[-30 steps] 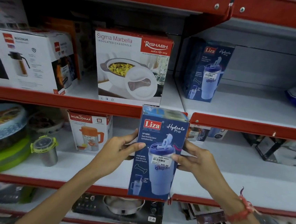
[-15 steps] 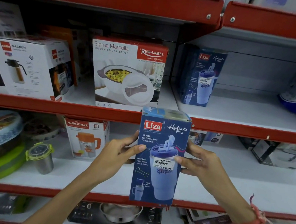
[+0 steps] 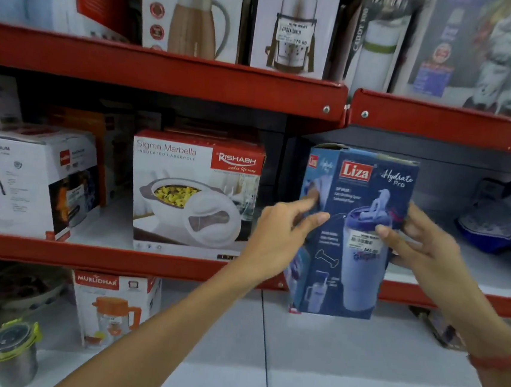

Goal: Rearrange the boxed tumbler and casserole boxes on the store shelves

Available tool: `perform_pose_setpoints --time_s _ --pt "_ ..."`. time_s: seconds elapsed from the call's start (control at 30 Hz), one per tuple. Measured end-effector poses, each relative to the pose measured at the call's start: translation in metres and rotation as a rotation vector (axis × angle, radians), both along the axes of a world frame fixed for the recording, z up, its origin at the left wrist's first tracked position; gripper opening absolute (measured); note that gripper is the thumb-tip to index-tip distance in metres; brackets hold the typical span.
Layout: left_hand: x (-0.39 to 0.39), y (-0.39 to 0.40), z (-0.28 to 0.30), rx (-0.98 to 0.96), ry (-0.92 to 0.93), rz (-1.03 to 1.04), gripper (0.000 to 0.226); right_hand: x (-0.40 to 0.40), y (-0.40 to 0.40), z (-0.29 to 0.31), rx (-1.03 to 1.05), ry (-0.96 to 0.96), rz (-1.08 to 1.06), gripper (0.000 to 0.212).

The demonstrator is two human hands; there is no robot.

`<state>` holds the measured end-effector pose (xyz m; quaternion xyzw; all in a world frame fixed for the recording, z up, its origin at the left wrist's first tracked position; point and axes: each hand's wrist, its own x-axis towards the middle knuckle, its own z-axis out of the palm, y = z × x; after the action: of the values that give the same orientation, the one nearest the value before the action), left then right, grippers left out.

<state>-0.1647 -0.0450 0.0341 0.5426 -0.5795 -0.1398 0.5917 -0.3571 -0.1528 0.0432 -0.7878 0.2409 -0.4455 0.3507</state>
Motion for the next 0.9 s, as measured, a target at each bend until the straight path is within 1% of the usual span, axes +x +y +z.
perform_pose_setpoints --time_s 0.13,0.23,0.37,0.43,0.53,0.63,0.7,0.8,0.9 --pt "0.0 -0.037 0.017 -0.006 -0.043 0.009 0.047 -0.002 -0.033 0.014 -0.004 -0.066 -0.02 0.056" --pt "0.003 -0.065 0.016 0.007 -0.053 0.032 0.041 0.005 -0.06 0.014 -0.034 -0.063 -0.04 0.06" --pt "0.01 -0.097 -0.002 0.052 -0.063 0.084 0.055 0.022 -0.089 -0.007 0.033 -0.087 -0.048 0.059" --pt "0.013 -0.109 -0.008 0.057 -0.072 0.097 0.056 0.028 -0.099 -0.015 0.055 -0.1 -0.04 0.057" --pt "0.018 -0.119 -0.011 0.042 -0.07 0.116 0.053 0.035 -0.107 -0.017 0.067 -0.095 -0.05 0.055" --pt "0.023 -0.123 -0.018 0.077 -0.066 0.124 0.05 0.043 -0.11 -0.023 0.068 -0.053 -0.097 0.059" --pt "0.025 -0.124 -0.024 0.086 -0.064 0.125 0.049 0.047 -0.108 -0.03 0.09 -0.069 -0.119 0.06" --pt "0.027 -0.126 -0.031 0.078 -0.058 0.13 0.051 0.047 -0.107 -0.037 0.09 -0.076 -0.138 0.061" --pt "0.025 -0.119 -0.029 0.091 -0.083 0.127 0.056 0.045 -0.1 -0.033 0.088 -0.027 -0.172 0.063"
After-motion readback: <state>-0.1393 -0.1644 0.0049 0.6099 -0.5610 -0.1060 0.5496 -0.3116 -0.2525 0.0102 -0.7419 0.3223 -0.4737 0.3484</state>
